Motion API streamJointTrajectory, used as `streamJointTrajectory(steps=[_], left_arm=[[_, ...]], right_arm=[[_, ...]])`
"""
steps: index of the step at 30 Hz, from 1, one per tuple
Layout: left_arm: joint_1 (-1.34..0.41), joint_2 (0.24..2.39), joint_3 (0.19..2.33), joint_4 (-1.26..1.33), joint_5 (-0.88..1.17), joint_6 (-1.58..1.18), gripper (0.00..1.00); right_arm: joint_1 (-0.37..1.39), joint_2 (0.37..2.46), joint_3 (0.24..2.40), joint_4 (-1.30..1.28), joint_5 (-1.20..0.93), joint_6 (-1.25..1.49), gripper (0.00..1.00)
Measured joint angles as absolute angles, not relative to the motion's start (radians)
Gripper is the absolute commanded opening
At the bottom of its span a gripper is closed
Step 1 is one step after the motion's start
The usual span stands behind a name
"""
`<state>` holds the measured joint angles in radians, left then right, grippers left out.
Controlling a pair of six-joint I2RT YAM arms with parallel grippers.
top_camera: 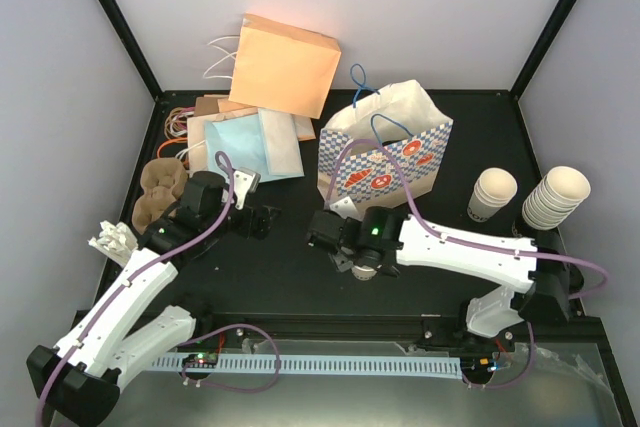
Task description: Pack the takeout coffee
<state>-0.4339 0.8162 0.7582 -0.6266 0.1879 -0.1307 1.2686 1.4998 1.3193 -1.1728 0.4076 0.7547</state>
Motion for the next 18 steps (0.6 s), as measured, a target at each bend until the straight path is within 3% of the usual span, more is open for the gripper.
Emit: streamJointTrajectory(steps=[6,14,18], left_arm=[[-0.436,0.816,0.758,-0.627,0.188,-0.131,0.99],[-0.441,0.816,0.758,-0.627,0.188,-0.131,0.99],[-0.447,0.815,0.758,-0.627,0.187,-0.131,0.99]], right_arm=[[1.268,1.444,1.351,-1.193,0.475,0.775,0.99],[1.216,1.454,1.375,-1.364,0.651,0.979,1.00],[1.051,1.434,1.320,-1.428,0.686,1.116,1.00]])
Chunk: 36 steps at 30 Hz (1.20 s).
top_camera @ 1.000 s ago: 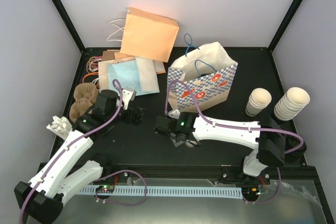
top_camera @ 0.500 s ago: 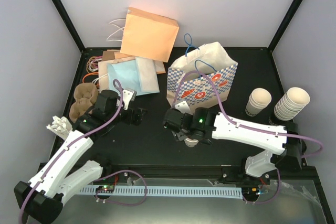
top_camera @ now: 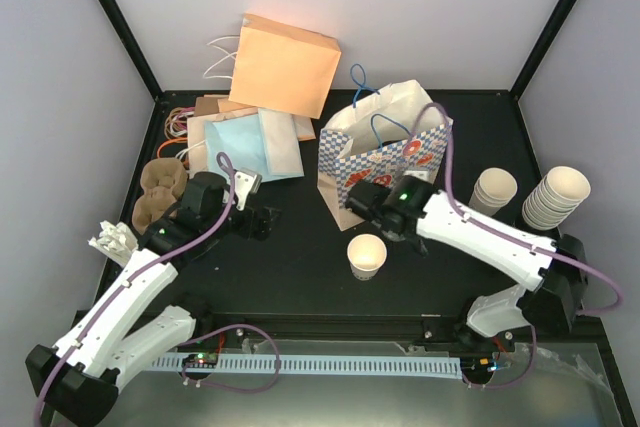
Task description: Pack the takeout coffee
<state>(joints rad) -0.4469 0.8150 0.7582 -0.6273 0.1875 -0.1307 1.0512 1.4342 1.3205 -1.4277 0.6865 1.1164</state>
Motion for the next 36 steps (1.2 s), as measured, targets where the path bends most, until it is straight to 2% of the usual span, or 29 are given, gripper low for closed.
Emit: streamJointTrajectory(steps=[6,13,22,36], left_arm=[[-0.454,0.811,0.758,-0.627,0.187,-0.131,0.99],[-0.460,0.811,0.758,-0.627,0.187,-0.131,0.99],[-0.464,0.811,0.758,-0.627,0.187,-0.131,0.99],[-0.474,0.812,0.758,-0.627,0.187,-0.131,0.99]], right_arm=[[0.826,1.243,1.119,-1.431,0.703,1.240,1.00],[0.486,0.965,0.936,-1.284,0.651,1.180,1.00],[0.189,1.014,0.828,-1.105,0.532,1.077,1.00],[-0.022,0.948,0.642,-0.927,0.402,1.001,1.00]])
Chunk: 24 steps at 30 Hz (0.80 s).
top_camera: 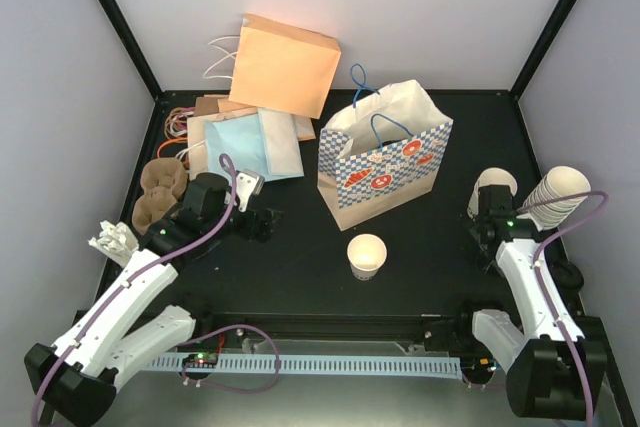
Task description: Pack the takeout coffee
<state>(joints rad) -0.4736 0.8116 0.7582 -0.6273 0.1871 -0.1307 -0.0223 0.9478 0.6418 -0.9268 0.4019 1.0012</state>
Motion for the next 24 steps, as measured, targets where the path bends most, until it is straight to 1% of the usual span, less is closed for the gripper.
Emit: streamJointTrajectory(steps=[4,7,13,24], left_arm=[[-0.474,0.812,0.758,-0.627,0.187,-0.131,0.99],[-0.477,0.812,0.758,-0.627,0.187,-0.131,0.99],[-0.480,0.814,0.758,-0.627,0.187,-0.131,0.99],[-0.480,0.831,0.758,-0.627,0.187,-0.131,0.99]], right_arm=[[-0.062,0.934,0.625,-0.902,0.378,0.981,1.00],[-0.092,0.934,0.625,-0.879,0.359,0.961,0.94],[-0.183,0.922,0.620,-0.839,0.302,0.916,0.91],[-0.287,0.919,0.584,-0.807,0.231,0.862,0.91]])
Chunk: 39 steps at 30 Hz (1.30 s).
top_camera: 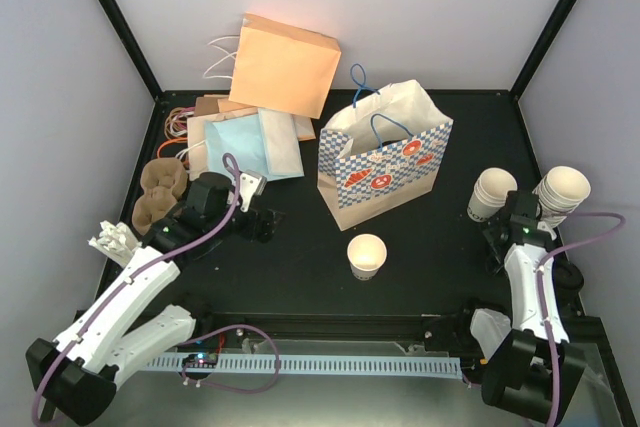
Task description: Pack the takeout coffee
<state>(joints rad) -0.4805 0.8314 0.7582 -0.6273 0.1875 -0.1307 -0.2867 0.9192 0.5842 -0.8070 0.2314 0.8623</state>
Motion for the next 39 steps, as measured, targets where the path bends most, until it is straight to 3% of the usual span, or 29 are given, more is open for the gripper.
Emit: streamJointTrajectory(steps=[19,39], left_arm=[[-0.480,0.865,0.759,-0.633,0.188,-0.130,0.99],[-0.480,0.892,0.763,-0.650,0.189,-0.130,0.99]], right_arm=[[-0.337,0.931,0.561,-0.787,0.169,0.816,0.69],[-0.337,0.872,0.656,-0.895,0.150,0.815,0.70]])
